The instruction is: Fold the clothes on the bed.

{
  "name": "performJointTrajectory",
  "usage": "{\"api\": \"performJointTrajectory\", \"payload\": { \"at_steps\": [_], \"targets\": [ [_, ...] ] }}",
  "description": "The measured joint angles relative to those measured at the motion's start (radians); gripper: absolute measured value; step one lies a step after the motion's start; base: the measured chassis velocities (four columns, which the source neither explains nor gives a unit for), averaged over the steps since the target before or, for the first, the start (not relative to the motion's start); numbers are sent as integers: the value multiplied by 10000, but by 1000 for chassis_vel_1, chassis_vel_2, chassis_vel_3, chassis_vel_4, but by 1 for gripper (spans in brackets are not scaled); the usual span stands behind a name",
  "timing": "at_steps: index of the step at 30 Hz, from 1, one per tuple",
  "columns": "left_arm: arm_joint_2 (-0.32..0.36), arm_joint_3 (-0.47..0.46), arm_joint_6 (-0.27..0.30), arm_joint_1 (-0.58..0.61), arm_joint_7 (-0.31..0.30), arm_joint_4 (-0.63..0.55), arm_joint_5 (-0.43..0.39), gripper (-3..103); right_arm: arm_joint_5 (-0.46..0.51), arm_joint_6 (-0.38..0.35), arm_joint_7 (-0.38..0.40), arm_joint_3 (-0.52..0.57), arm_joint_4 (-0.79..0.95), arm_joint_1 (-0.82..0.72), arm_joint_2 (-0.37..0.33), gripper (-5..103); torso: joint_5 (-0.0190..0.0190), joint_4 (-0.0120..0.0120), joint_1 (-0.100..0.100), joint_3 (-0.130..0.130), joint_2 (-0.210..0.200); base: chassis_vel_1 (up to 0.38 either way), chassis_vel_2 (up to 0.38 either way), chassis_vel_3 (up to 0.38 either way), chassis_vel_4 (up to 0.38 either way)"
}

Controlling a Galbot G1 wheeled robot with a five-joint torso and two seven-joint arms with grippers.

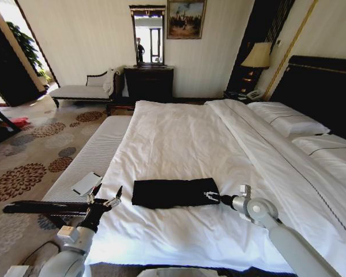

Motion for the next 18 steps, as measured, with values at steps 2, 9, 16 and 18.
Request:
{"api": "performJointTrajectory", "payload": {
  "at_steps": [2, 9, 16, 18],
  "targets": [
    [0, 0, 0, 0, 0, 0, 0, 100, -26, 1, 5, -4, 1, -24, -3, 76, 0, 0, 0, 0, 0, 0, 0, 0, 0],
    [0, 0, 0, 0, 0, 0, 0, 100, -53, 1, 41, -2, 68, -60, -8, 54, 0, 0, 0, 0, 0, 0, 0, 0, 0],
    [0, 0, 0, 0, 0, 0, 0, 100, -40, 2, 73, 92, 206, -81, -49, 27, 0, 1, 0, 0, 0, 0, 0, 0, 0],
    [0, 0, 0, 0, 0, 0, 0, 100, -29, 2, 97, 139, 270, -110, -45, 16, 0, 1, 0, 0, 0, 0, 0, 0, 0]
  ]
}}
